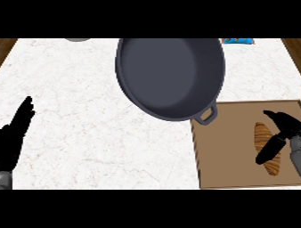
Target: Pick the croissant from the tray and place it in the pot
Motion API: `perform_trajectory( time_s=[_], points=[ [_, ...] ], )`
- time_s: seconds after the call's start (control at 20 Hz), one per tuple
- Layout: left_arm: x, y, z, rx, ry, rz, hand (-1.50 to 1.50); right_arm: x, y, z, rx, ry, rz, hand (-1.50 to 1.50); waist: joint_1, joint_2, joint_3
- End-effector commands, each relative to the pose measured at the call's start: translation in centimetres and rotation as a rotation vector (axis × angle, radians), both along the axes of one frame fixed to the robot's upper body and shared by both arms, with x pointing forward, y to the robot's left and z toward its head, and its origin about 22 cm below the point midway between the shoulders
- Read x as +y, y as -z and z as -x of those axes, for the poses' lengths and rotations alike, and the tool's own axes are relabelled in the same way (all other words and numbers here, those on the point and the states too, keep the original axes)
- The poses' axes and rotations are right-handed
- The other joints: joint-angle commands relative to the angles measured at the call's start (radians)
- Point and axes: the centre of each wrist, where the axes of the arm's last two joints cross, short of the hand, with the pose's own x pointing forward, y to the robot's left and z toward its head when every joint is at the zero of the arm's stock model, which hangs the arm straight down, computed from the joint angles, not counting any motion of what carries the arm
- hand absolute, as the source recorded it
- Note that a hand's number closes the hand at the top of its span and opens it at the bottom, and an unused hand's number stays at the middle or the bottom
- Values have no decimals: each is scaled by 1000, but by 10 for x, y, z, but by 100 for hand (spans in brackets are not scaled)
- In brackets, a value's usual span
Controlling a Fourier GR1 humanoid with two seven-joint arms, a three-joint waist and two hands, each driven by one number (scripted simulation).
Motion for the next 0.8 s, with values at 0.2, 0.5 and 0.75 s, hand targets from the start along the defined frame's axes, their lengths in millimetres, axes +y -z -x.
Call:
perform_trajectory(
  time_s=[0.2,0.5,0.75],
  points=[
    [-2,-10,12,1,15,-4,0,-7,20,5,30,-83,-14,150,3,-1,0],
    [-3,-5,8,-10,-2,6,0,-5,22,-1,-45,-115,-15,150,2,0,0],
    [-19,-5,-4,16,53,16,0,99,-4,5,-285,-741,-24,150,52,-3,2]
  ],
)
